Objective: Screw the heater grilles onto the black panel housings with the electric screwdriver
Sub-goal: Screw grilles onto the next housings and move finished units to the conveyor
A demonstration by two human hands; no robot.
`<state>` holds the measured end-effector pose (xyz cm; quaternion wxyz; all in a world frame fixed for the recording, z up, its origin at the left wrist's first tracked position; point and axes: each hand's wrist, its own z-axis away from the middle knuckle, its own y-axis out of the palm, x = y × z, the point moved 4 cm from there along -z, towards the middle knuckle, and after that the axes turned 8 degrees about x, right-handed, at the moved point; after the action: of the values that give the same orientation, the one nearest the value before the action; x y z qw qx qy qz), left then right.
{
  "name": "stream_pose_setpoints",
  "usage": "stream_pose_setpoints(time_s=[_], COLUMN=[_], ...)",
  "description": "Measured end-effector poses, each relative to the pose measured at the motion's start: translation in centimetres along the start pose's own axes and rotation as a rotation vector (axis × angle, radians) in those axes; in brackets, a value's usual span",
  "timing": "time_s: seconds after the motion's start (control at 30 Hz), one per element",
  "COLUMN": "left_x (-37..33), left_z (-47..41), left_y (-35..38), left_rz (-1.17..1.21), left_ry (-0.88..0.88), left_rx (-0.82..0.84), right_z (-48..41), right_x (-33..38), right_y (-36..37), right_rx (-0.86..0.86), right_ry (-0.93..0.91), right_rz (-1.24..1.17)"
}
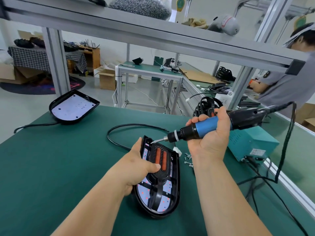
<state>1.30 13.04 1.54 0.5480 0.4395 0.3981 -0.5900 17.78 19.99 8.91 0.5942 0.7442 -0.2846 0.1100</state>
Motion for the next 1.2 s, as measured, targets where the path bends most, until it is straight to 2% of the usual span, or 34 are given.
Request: stream_pose_setpoints(time_s=[0.53, 1.2], left_x=[-0.3, -0.7], left_z=[0.2, 0.1], left_y=[0.2, 0.3], left_rz=[-0.050, -0.072], left_ry=[0.014, 0.044], left_rx=[-0.016, -0.016], right_z=[-0.2, 0.7], right_x=[-2.0, -1.7], right_y=[0.8, 1.9], right_rx=[0.096, 0.124], right_ry=[0.067, -0.062], right_rz=[0.099, 0.156])
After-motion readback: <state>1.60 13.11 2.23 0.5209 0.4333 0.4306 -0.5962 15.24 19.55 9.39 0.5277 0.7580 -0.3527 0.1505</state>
